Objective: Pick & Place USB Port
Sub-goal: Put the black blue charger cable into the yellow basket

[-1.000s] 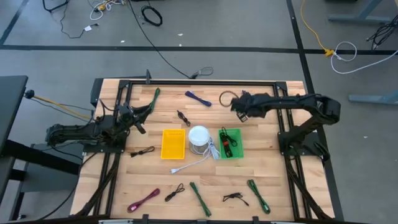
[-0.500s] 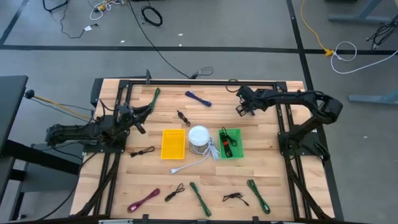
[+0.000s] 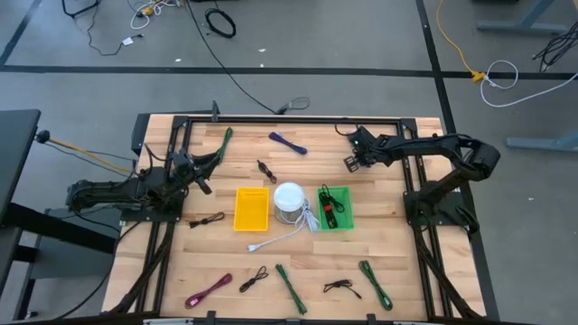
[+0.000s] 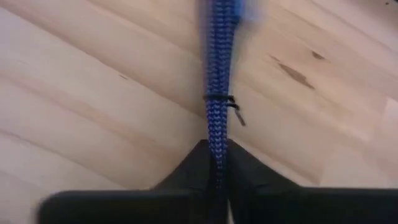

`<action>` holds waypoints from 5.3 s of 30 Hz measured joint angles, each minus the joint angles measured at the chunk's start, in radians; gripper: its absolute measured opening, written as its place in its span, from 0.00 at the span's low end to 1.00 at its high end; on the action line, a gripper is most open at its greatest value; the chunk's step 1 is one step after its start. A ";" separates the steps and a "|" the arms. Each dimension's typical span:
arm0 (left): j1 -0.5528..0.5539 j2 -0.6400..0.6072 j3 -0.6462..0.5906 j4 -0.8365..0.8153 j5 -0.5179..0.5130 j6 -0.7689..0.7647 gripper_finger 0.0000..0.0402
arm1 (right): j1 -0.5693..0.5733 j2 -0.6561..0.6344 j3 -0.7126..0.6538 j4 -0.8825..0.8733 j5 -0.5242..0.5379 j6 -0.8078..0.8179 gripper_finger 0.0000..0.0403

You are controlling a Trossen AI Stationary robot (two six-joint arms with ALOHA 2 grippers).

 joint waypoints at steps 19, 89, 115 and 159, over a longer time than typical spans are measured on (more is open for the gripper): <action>0.000 0.000 -0.001 0.159 0.239 -0.048 0.26 | 0.237 -0.211 0.375 -0.248 -0.070 -0.126 0.02; -0.001 1.270 0.873 0.415 0.582 0.210 0.07 | 0.814 -0.147 0.565 0.248 0.058 -0.462 0.34; -0.031 0.924 0.873 -0.676 0.409 -0.356 0.07 | 0.762 -0.168 0.565 0.116 0.308 -0.443 0.47; -0.118 1.234 0.652 -0.397 0.536 -0.714 0.14 | 0.761 -0.168 0.565 0.053 0.331 -0.421 0.47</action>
